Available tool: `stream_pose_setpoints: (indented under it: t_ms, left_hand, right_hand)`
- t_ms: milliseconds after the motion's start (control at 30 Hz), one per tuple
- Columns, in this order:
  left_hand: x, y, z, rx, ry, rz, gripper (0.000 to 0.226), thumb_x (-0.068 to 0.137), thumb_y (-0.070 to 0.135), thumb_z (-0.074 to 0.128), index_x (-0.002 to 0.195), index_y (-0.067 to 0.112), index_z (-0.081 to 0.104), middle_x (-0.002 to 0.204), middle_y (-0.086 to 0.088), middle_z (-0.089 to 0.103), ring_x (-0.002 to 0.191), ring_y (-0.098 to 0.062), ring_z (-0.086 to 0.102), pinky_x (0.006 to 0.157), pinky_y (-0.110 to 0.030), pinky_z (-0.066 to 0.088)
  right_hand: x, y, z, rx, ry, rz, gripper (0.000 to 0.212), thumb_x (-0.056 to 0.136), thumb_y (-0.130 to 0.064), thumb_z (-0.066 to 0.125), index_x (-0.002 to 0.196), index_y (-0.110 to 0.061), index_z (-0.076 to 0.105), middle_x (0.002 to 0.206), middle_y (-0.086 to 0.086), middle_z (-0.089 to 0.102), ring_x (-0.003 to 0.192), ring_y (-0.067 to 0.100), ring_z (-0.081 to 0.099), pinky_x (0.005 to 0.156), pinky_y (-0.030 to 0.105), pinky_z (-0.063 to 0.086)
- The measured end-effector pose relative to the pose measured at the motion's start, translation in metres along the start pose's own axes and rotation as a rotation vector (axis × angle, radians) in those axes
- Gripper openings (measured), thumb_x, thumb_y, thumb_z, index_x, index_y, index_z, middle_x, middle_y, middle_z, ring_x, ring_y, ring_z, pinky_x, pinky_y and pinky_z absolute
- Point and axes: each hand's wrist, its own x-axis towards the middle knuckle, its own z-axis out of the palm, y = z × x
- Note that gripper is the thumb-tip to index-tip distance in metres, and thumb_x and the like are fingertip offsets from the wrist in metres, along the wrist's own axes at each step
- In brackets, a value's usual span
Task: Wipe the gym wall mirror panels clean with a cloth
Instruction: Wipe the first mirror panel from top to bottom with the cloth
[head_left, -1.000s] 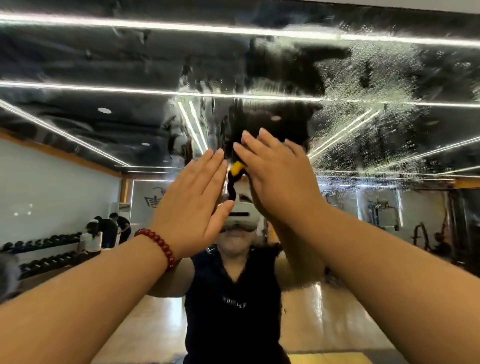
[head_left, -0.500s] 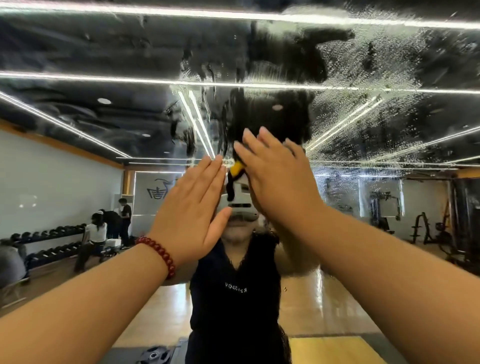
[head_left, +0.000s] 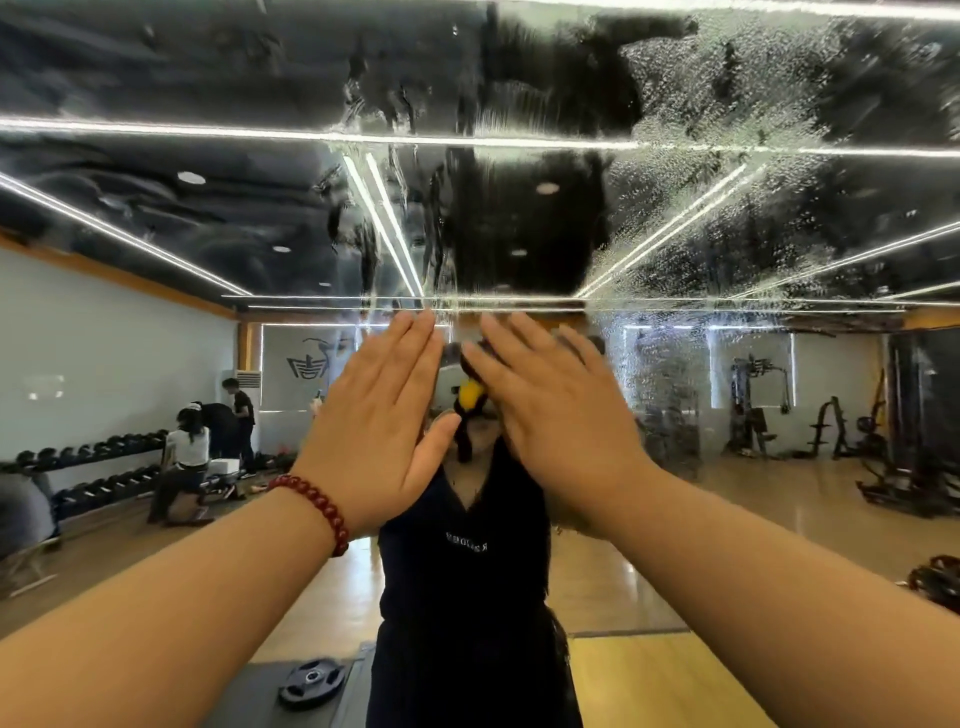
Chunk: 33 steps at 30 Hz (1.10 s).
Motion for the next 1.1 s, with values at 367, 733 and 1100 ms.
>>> stream_pose_setpoints:
  t_ms: [367,733,1100]
  left_hand:
    - [-0.018,-0.002,0.002,0.021,-0.055,0.045,0.076,0.103,0.055,0.009,0.153,0.000,0.024,0.162,-0.016,0.018,0.151,-0.027,0.013,0.121,-0.041,0.008]
    - [-0.032,0.003,0.004,0.014,-0.055,0.040,0.074,0.103,0.054,0.010,0.153,0.000,0.023,0.162,-0.016,0.016,0.151,-0.027,0.011,0.122,-0.038,0.003]
    - [-0.070,0.018,0.016,0.013,-0.080,0.054,0.072,0.103,0.053,0.015,0.154,0.003,0.015,0.163,-0.014,0.012,0.152,-0.026,0.007,0.123,-0.037,0.000]
  right_hand:
    - [-0.054,-0.025,0.003,-0.016,-0.078,-0.087,0.054,0.090,-0.028,0.043,0.143,-0.029,0.052,0.151,-0.004,0.046,0.142,0.020,0.038,0.115,0.045,0.022]
    - [-0.021,-0.020,0.002,-0.012,-0.059,0.014,0.055,0.089,-0.030,0.039,0.143,-0.027,0.049,0.154,-0.004,0.042,0.143,0.022,0.034,0.112,0.048,0.028]
    - [-0.012,-0.033,0.004,0.013,-0.053,0.128,0.054,0.092,-0.023,0.054,0.146,-0.029,0.047,0.156,-0.003,0.039,0.146,0.021,0.030,0.115,0.043,0.017]
